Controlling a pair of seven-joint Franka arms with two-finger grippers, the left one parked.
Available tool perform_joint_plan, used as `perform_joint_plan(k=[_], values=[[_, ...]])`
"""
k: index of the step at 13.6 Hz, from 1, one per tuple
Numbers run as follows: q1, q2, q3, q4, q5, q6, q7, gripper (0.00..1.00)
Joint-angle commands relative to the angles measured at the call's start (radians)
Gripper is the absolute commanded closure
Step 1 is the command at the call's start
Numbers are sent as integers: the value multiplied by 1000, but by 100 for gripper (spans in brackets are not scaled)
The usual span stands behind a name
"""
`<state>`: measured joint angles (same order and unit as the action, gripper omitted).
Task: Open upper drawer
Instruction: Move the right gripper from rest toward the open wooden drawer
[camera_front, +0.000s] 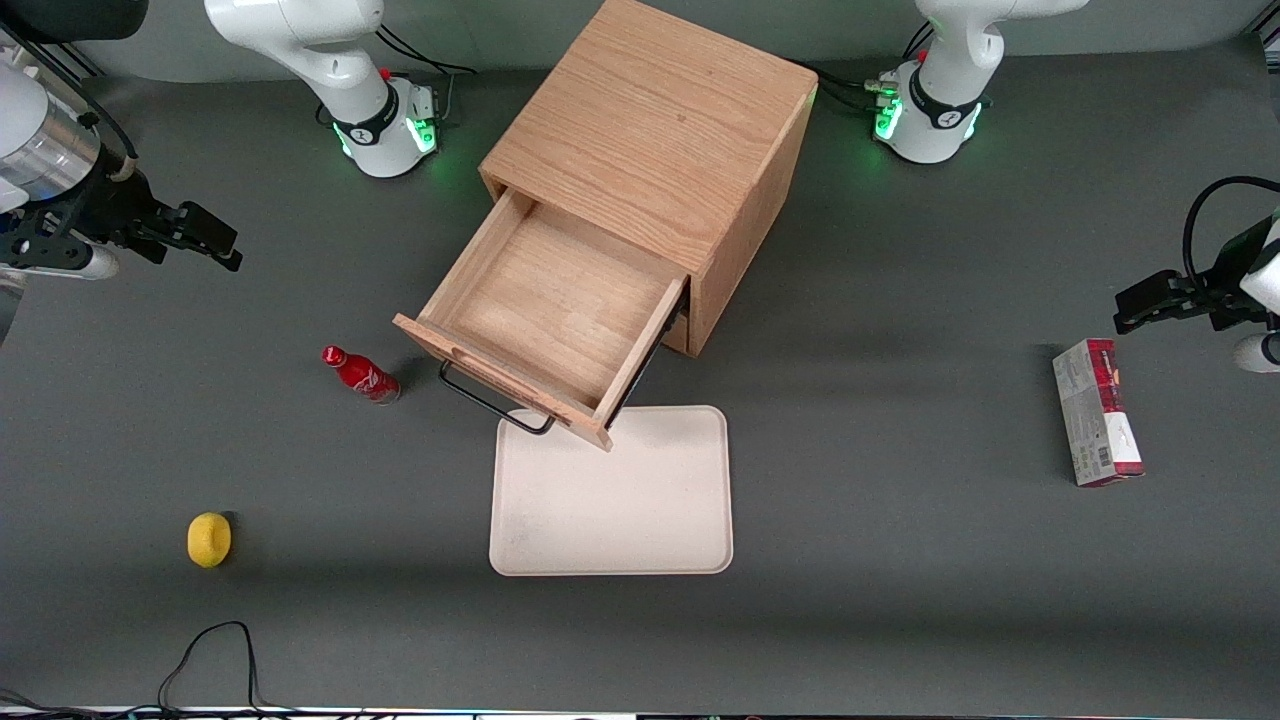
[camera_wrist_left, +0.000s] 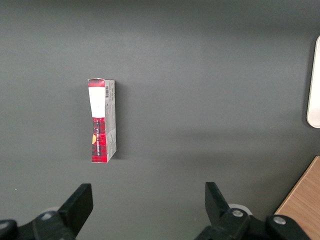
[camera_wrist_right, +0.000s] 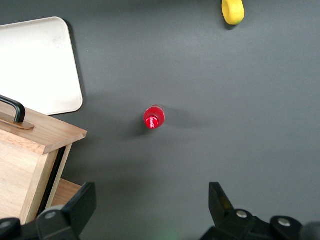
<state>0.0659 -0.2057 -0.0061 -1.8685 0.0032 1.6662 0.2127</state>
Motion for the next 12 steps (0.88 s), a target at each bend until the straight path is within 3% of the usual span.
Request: perform_joint_plan(k=[1, 6, 8, 11, 12], values=[[-5, 32, -3, 51, 8, -29, -30, 0], [-6, 97, -3, 106, 9, -17, -32, 0], [-5, 213, 0, 161, 8, 70, -42, 0], [2, 516, 30, 375, -101, 210, -337, 0], [2, 620, 40, 459, -103, 246, -454, 0]])
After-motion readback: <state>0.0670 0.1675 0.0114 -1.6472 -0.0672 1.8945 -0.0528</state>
